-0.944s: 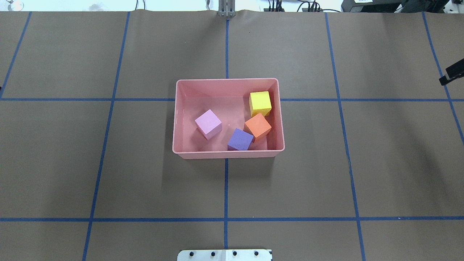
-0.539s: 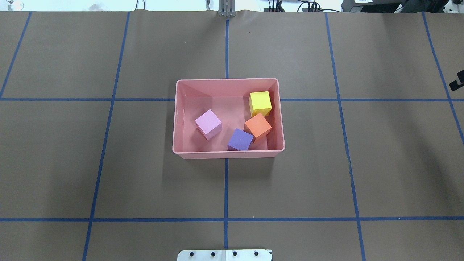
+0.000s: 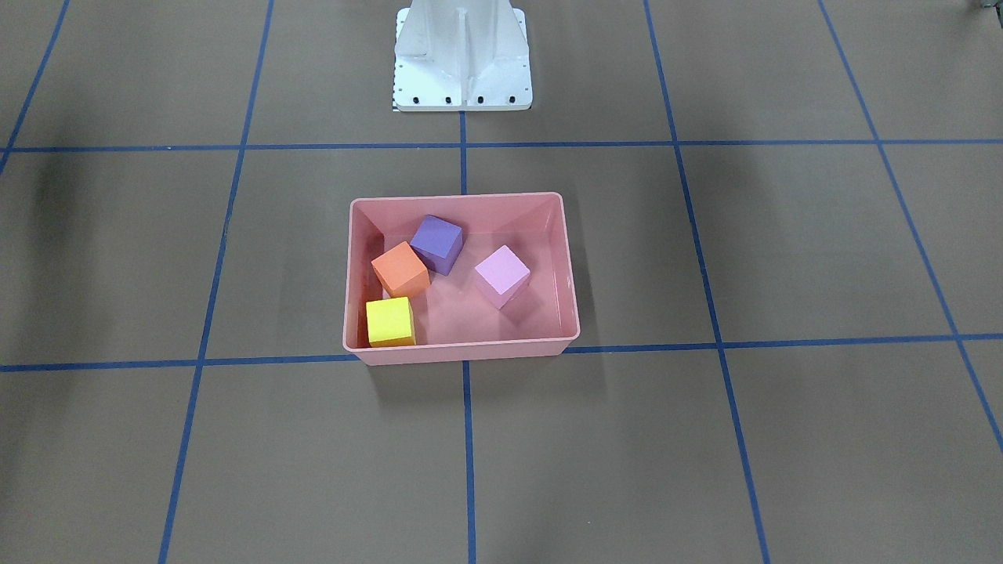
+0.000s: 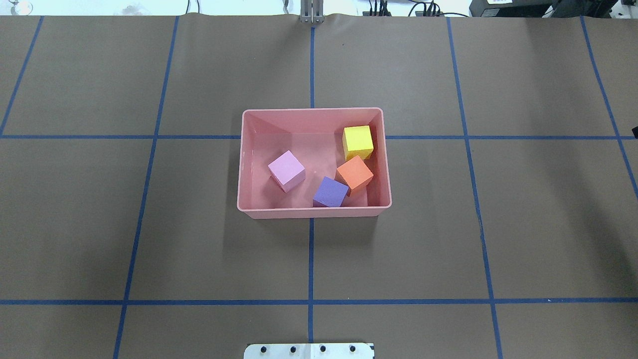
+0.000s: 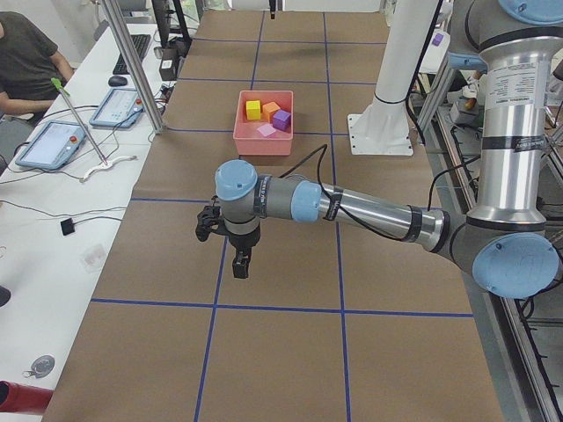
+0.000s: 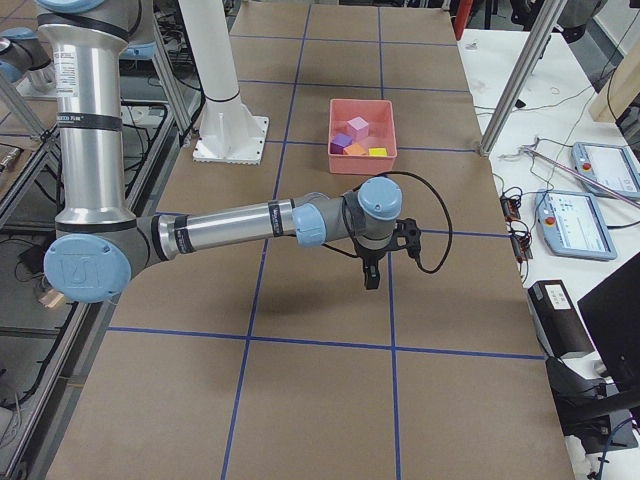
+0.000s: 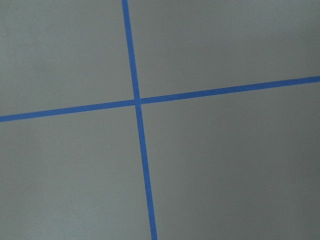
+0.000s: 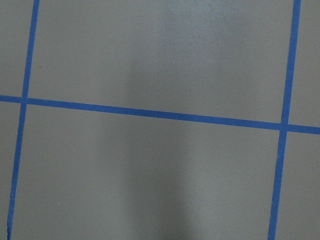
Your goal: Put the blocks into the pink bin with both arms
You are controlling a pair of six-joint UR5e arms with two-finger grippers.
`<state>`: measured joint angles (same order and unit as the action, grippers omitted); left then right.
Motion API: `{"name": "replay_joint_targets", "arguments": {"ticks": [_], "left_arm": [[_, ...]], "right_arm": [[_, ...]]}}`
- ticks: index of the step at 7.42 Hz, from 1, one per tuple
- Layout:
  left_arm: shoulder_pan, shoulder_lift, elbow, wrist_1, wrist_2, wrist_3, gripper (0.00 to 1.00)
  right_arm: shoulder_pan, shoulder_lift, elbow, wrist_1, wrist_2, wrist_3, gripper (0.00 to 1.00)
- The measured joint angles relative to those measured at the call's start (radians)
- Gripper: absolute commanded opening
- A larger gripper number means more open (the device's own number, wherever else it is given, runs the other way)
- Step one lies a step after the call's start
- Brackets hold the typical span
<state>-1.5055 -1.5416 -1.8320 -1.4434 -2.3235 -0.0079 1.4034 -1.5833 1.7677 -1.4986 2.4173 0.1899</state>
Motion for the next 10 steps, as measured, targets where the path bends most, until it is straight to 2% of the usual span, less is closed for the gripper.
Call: {"name": "replay_joint_targets", "arguments": {"ticks": [3,7,10], "left_arm": [[-0.002,0.035,-0.033,-0.023,-0.002,0.001,1.00],[-0.003,0.043,-0.029,-0.026,-0.096,-0.010,1.00],[-0.011,0.109,-0.062,-0.030,-0.099,0.000,1.00]], "right_arm": [[0.000,-0.005,0.002,0.018,-0.046,0.012,1.00],[0.010,-0.017,0.004,0.055,-0.038,0.010,1.00],[0.011,-0.041,0.029,0.057,-0.044,0.014,1.00]]}}
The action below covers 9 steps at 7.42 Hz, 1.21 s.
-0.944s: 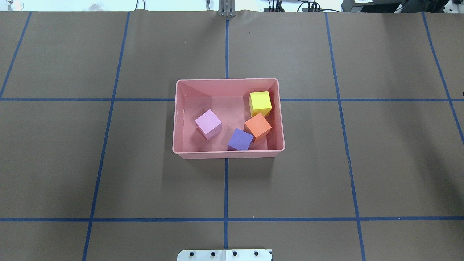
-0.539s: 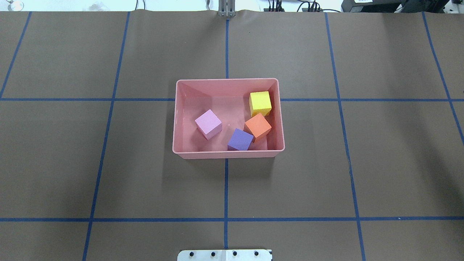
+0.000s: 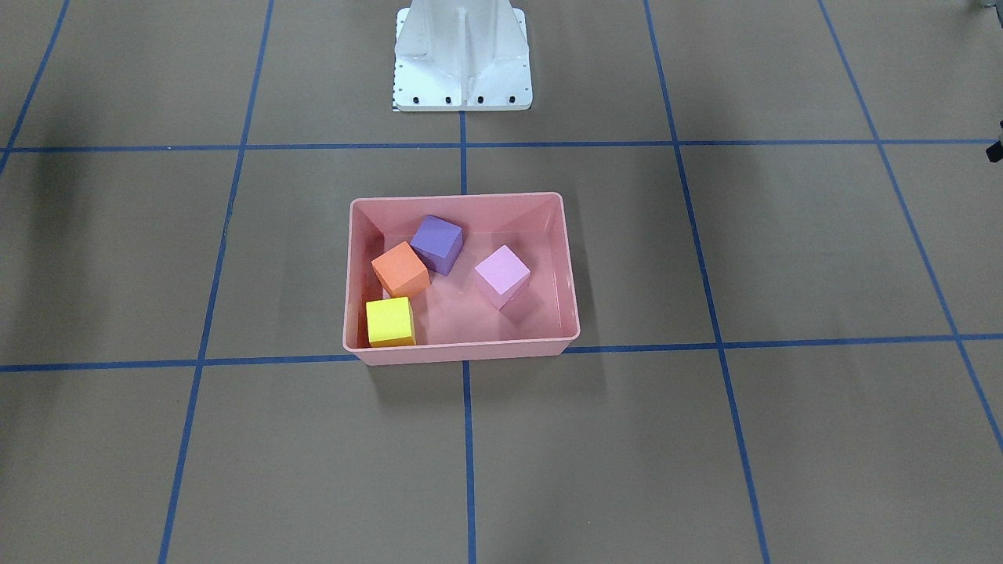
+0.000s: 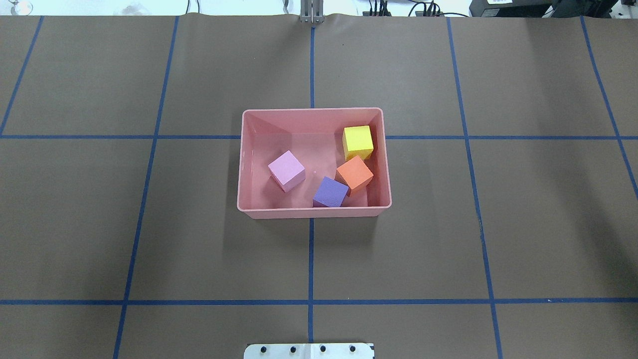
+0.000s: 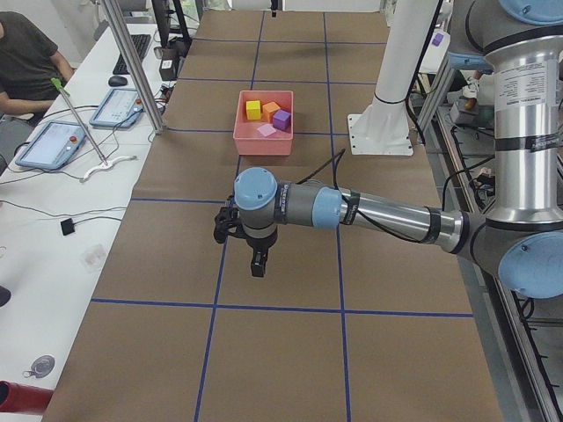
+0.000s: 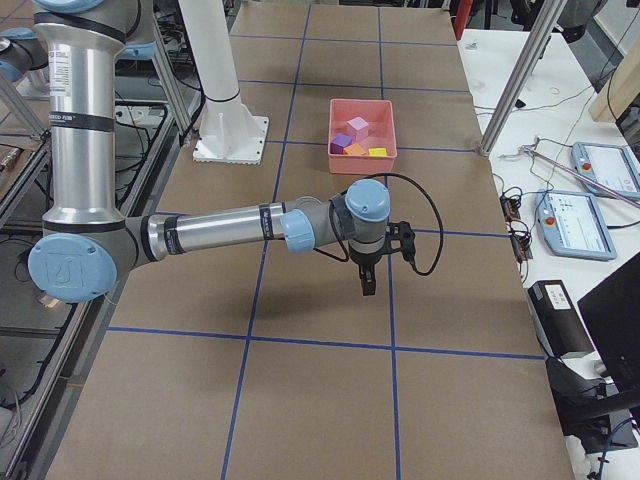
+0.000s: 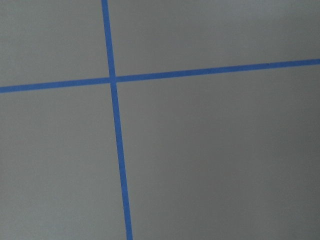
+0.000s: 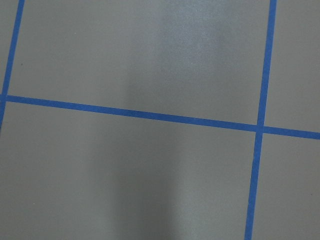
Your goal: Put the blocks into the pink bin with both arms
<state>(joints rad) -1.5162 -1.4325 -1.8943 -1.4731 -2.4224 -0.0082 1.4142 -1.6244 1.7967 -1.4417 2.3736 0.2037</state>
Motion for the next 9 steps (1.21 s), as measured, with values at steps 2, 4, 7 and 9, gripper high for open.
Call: {"name": "replay_joint_targets", "arguments": {"ticks": [2,4,7,9], "left_arm": [[-0.012,0.039,-0.006,-0.005,0.051,0.002,1.00],[-0.033,0.061,0.002,-0.024,0.095,0.019,1.00],[-0.043,0.060,0.038,-0.027,0.099,0.106,1.00],[-0.044,0.048,0.061,-0.027,0.094,0.114,1.00]], "right_arm": [[0.000,-0.012,0.029,0.001,0.011,-0.005,1.00],[0.011,-0.044,0.044,0.002,0.017,-0.008,1.00],[0.025,-0.073,0.058,0.001,0.021,-0.010,1.00],[0.030,-0.079,0.060,0.002,0.026,-0.011,1.00]]}}
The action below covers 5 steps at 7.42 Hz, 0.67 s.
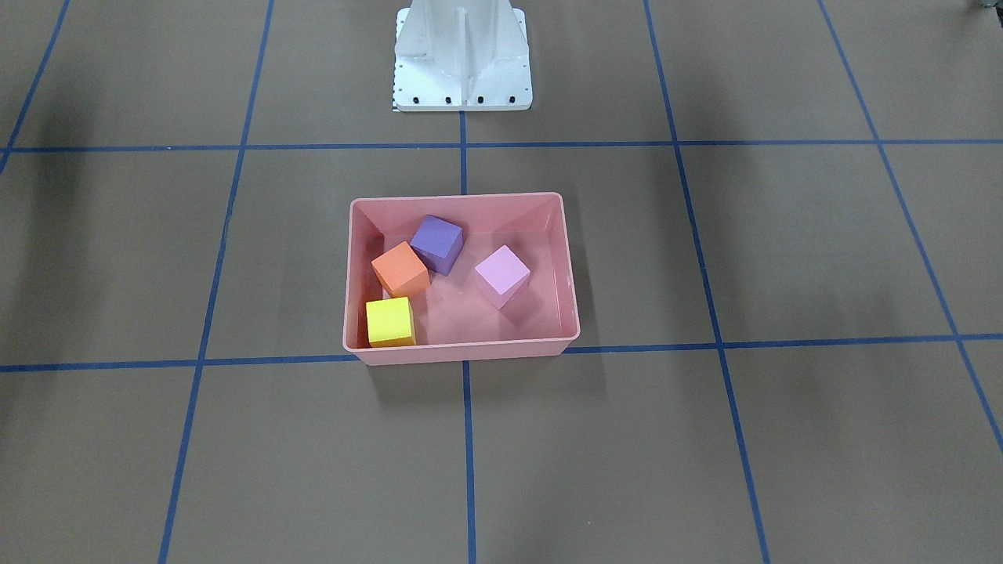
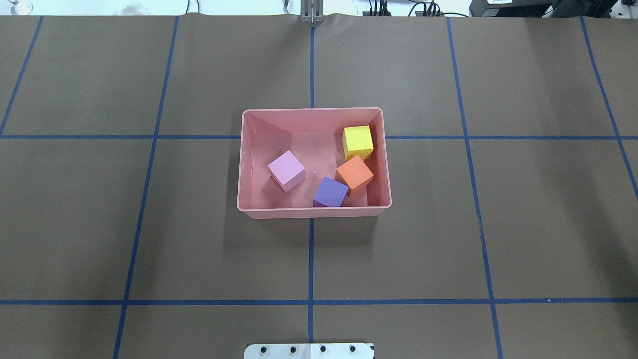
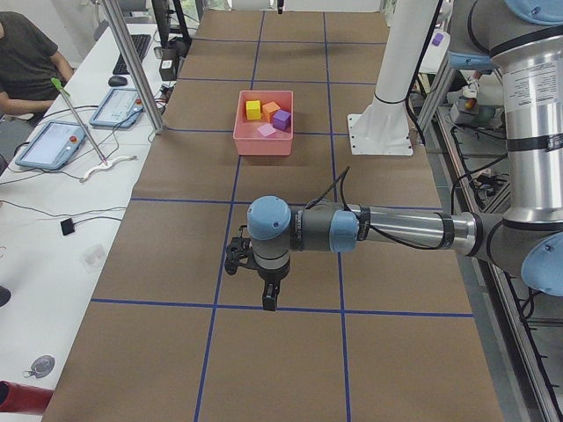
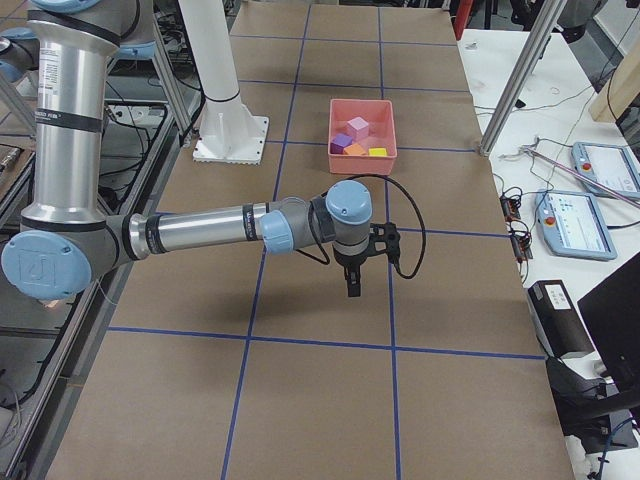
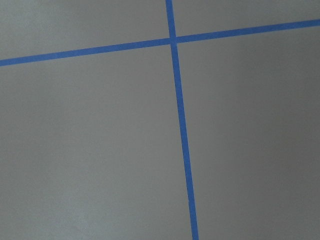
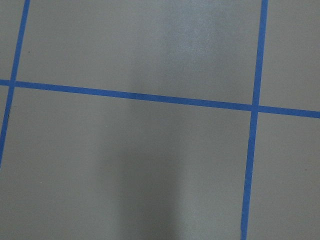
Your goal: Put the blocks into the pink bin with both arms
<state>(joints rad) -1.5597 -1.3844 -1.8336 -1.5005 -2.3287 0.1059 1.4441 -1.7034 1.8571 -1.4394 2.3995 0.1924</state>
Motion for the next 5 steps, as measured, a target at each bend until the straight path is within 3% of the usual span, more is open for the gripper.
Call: {"name": "replay_joint_targets", "arguments": {"ticks": [5], "left_arm": [[0.000,-0.001,0.010,-0.003,0.000,0.002,1.00]], "right_arm": [[0.029,-0.005,0.009,0.002,-0.005,-0.003,1.00]]}}
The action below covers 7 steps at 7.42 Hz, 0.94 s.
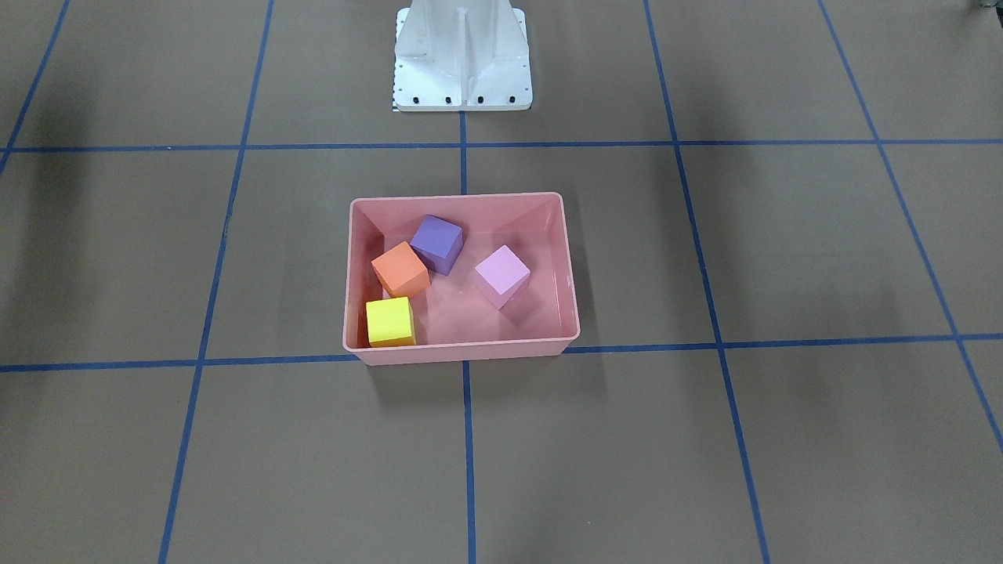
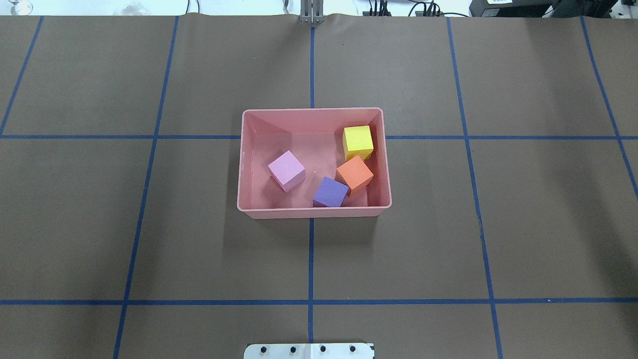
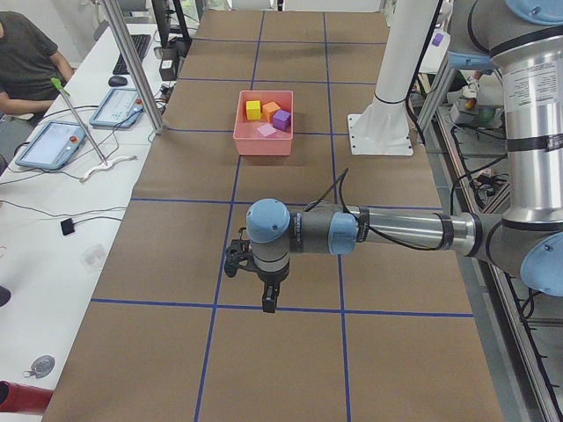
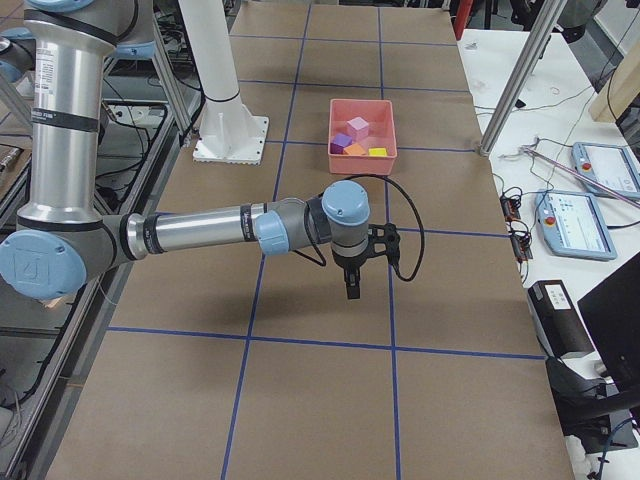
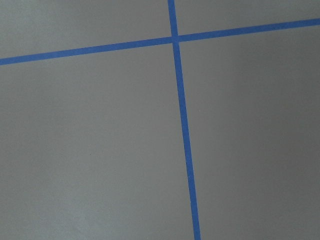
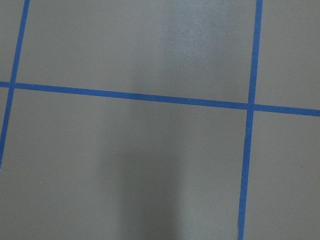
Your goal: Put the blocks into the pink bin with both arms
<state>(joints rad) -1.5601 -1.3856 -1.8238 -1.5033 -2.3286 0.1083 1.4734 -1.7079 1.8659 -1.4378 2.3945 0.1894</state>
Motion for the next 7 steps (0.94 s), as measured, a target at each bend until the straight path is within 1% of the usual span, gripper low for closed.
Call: {"name": "replay_joint_targets", "arguments": {"ticks": [2,4,7], "left_arm": [[0.000,-0.001,0.002,0.000,0.000,0.000,1.00],[0.000,0.000,0.002,-0.001,0.000,0.001,1.00],[0.001,-0.001,0.000,-0.002,0.000,0.001,1.00]], "right_arm": [[0.001,0.004,0.007,0.003,-0.030,-0.002,1.00],[0.001,0.002,0.024,0.004,-0.092,-0.007,1.00],[-0.001,-0.005,0.026,0.002,-0.093,-0.009,1.00]]}}
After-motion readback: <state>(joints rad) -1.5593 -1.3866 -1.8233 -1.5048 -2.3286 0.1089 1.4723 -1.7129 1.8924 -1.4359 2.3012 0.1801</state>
